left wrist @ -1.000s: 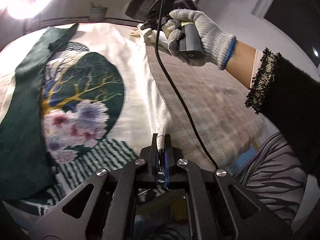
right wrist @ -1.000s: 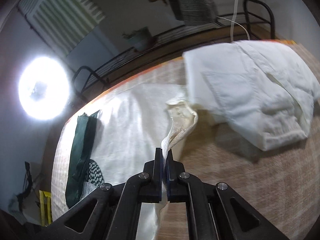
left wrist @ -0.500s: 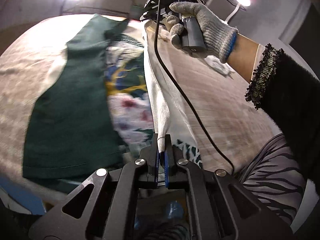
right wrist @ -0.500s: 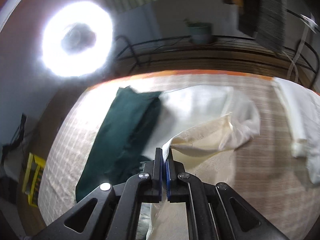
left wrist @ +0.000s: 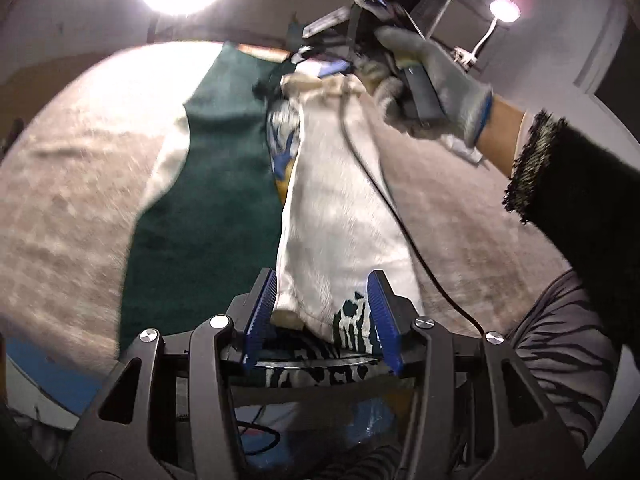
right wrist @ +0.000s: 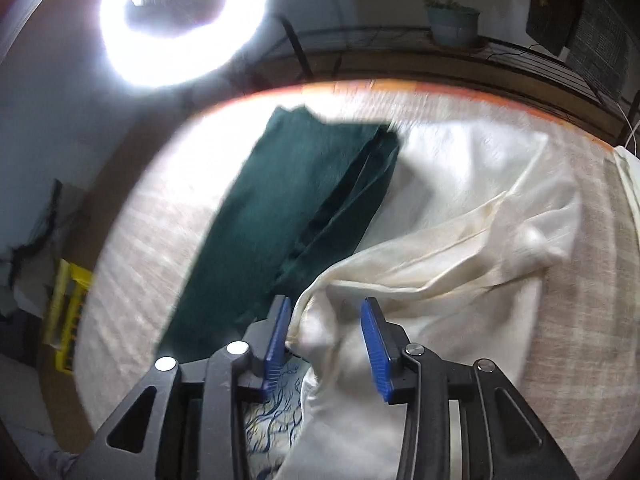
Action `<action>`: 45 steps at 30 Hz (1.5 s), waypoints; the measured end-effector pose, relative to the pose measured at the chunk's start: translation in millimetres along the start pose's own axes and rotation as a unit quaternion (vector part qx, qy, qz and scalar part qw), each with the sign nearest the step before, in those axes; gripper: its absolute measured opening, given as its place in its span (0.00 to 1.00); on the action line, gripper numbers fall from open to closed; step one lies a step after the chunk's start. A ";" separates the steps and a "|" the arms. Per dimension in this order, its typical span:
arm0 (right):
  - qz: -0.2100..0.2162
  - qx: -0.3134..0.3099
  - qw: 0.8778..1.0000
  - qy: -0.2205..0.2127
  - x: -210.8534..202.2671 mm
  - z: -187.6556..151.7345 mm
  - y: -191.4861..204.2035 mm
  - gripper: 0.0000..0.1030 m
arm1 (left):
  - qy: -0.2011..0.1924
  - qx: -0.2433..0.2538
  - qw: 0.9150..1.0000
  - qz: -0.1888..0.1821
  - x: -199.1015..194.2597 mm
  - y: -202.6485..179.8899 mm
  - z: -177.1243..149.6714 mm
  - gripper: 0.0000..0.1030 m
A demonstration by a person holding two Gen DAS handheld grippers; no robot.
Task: Fold small clothes
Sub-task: 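Lift the white side with both tools and fold it onto the green strip, then open both tools and release the folded white side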
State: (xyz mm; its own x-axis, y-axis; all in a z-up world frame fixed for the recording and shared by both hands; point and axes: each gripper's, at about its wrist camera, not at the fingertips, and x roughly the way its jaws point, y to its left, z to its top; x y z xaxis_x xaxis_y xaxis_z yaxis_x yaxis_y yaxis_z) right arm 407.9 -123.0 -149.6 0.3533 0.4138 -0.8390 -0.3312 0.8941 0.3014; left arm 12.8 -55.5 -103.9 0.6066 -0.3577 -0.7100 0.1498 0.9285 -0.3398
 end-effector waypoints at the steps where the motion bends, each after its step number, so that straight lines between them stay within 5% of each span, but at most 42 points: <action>1: 0.013 0.013 1.000 -0.016 -12.7 2.1 -9.6 0.49 | -0.009 0.003 1.000 0.001 -6.2 0.8 1.8 0.47; 6: -0.004 0.132 0.988 -0.085 -55.6 3.2 -88.4 0.54 | -0.046 -0.011 0.999 0.000 -23.0 18.2 12.3 0.47; 9: -0.031 0.204 0.975 -0.088 -55.2 -0.3 -133.9 0.54 | -0.050 -0.038 0.998 0.000 -16.1 28.8 15.8 0.47; 15: -0.014 0.280 0.956 -0.086 -39.0 3.0 -168.1 0.53 | -0.037 -0.069 0.997 0.007 -5.9 42.9 16.9 0.47; 26: -0.055 0.159 0.985 -0.025 10.4 40.2 -92.6 0.51 | -0.019 -0.088 0.996 0.001 8.2 49.4 14.4 0.47; 29: -0.118 0.115 0.986 -0.005 26.1 39.8 -84.1 0.13 | -0.018 -0.086 0.996 0.003 7.9 49.4 14.5 0.47; 31: -0.125 0.102 0.987 -0.016 21.1 41.8 -81.6 0.02 | -0.022 -0.095 0.995 -0.001 6.3 52.3 14.9 0.47; 38: -0.094 0.033 0.991 -0.093 -24.1 61.6 -47.7 0.00 | -0.027 -0.119 0.992 -0.011 2.8 62.4 16.5 0.47; 45: -0.084 -0.050 0.992 -0.085 19.7 98.4 1.6 0.00 | -0.029 -0.128 0.991 0.001 4.8 68.2 18.1 0.47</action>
State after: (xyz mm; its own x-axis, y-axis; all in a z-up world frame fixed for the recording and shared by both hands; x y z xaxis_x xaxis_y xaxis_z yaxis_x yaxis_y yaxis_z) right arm 500.4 -96.6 -121.1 0.5499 0.2907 -0.7830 -0.3368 0.9351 0.1107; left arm 40.1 7.9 -119.3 0.6510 -0.3423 -0.6775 -0.0506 0.8710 -0.4887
